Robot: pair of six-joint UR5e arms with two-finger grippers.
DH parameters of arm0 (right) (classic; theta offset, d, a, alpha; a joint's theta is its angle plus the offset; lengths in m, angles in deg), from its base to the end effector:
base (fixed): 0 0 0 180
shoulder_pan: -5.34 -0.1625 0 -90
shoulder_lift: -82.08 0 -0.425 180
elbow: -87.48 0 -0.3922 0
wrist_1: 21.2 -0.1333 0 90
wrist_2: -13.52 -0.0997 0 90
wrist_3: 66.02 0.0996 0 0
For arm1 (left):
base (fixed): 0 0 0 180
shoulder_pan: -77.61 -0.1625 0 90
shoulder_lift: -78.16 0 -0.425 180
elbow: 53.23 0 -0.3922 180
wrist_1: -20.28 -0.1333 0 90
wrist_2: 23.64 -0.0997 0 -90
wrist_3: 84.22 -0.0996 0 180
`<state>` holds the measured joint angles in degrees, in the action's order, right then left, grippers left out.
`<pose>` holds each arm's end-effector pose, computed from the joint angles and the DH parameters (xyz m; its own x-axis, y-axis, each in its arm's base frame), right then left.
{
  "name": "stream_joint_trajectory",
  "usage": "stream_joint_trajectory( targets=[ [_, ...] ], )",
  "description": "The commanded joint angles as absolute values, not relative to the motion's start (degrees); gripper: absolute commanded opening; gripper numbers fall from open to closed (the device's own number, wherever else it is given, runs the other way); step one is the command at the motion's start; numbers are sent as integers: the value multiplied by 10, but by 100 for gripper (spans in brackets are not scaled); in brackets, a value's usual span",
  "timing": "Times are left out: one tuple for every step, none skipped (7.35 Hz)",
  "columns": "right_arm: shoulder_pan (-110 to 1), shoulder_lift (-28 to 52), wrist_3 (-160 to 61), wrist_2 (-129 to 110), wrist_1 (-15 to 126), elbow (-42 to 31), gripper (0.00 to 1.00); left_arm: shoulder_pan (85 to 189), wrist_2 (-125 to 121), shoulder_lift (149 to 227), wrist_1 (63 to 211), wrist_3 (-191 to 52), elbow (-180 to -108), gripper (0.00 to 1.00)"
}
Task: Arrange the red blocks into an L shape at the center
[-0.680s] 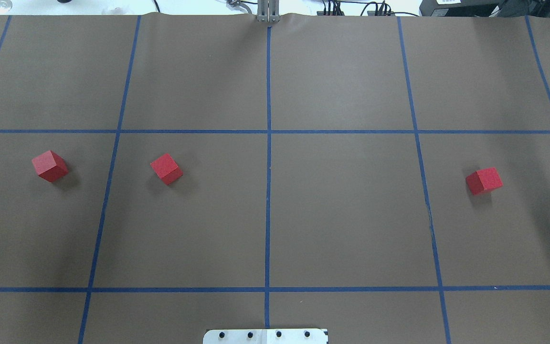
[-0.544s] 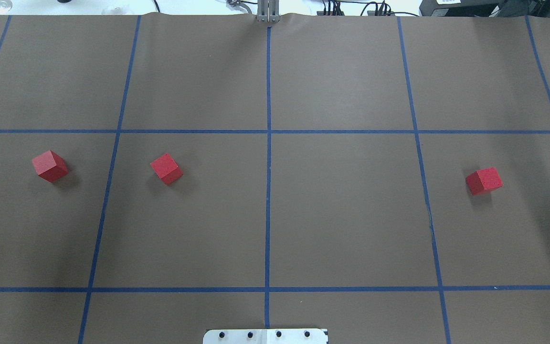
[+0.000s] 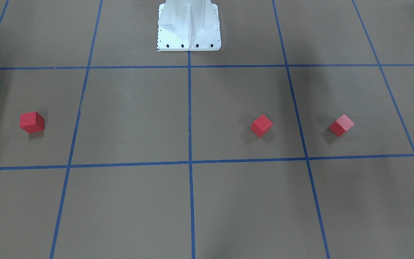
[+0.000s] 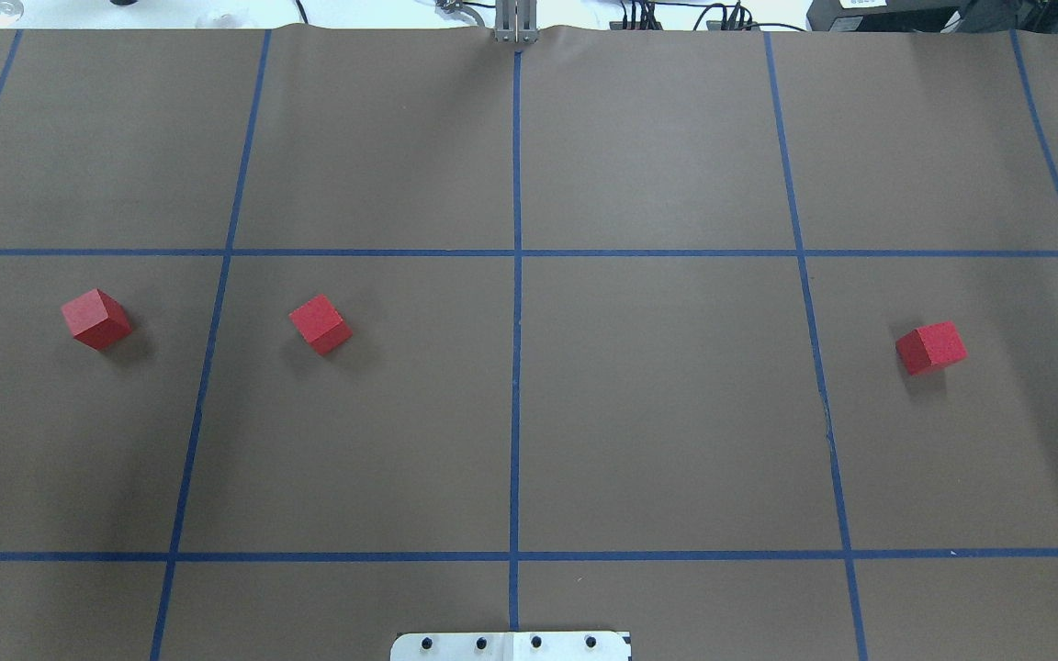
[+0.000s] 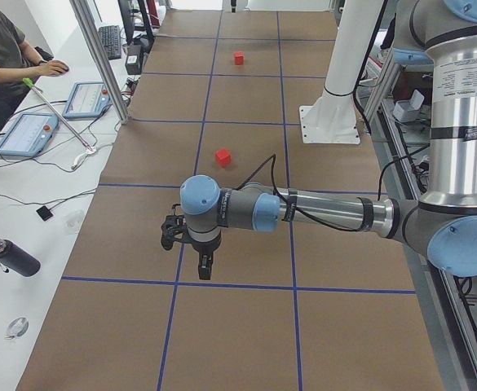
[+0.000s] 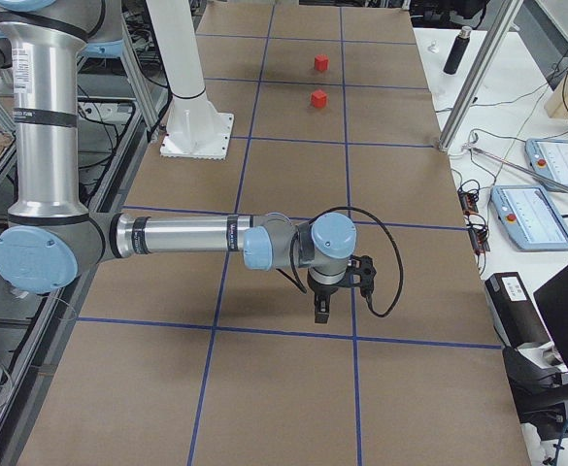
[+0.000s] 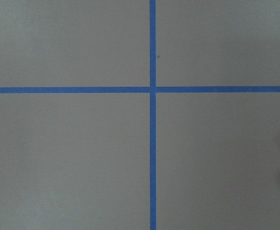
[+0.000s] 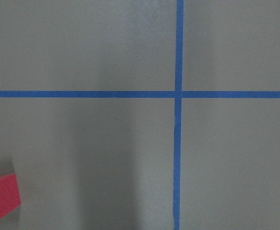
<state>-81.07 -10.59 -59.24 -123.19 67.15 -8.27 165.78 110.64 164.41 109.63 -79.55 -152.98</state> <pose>0.0308 -0.4797 0.6258 0.6832 0.0153 0.7301 -0.0184 0.9998 -0.0038 -0.0488 -0.4700 0.6073 0.7137 0.0066 -0.7004 0.0264 0.9990 0.0363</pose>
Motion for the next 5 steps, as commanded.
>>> stream_joint_trajectory(
  targets=[
    [-811,-107,-593,-1233,659,-80,99,1656,1108,1643,1097,-796,-1536,100],
    [-804,-107,-592,-1238,655,-81,99,1655,1108,1643,1107,-797,-1535,100],
    [-786,-108,-591,-1241,619,-78,99,1654,1121,1643,1122,-795,-1536,100],
    [-760,-109,-572,-1246,611,-78,99,1653,1164,1643,1122,-793,-1529,100],
    [-723,-108,-523,-1247,608,-86,99,1638,1167,1643,1122,-793,-1528,100]
  ],
)
